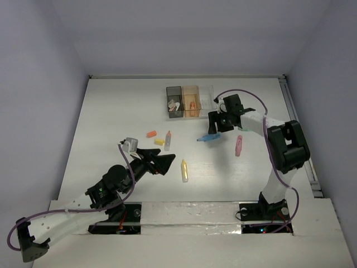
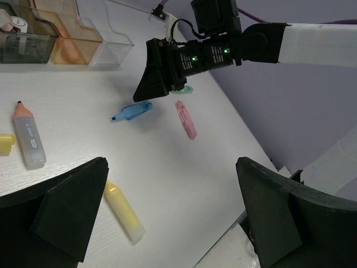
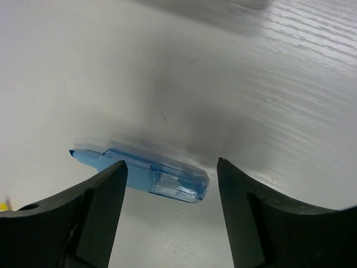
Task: Sort the stationery into containers
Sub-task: Move the pen to the center of the board.
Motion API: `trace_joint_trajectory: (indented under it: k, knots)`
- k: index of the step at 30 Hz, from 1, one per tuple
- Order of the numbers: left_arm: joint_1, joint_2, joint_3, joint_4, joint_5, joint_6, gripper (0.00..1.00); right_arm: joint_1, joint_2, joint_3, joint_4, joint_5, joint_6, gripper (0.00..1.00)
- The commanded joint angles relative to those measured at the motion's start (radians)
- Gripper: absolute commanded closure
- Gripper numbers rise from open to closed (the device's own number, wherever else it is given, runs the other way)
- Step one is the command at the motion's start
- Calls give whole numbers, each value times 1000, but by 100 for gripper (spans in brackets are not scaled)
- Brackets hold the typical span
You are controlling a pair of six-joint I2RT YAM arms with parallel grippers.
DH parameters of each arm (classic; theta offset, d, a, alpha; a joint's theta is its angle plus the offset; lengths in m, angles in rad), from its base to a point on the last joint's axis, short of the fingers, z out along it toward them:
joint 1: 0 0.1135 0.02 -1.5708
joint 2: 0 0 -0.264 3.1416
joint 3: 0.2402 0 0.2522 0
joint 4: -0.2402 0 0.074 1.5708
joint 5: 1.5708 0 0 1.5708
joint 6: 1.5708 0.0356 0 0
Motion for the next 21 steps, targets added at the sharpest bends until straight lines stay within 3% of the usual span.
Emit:
trace_joint_trajectory:
  k: [1,6,13,21]
  knots:
    - [1,1,-7,55,11,-12,1,-6,-84,-1,32,5,-18,27]
    - [1,-7,-9,52,5,-15,1,6,-228,-42,55,61,40,10]
    - [1,13,-12,78,8,-15,1,107,-354,-232,102,80,253,13]
    - [1,7,-15,79,17,-23,1,135,-264,-319,214,46,356,11]
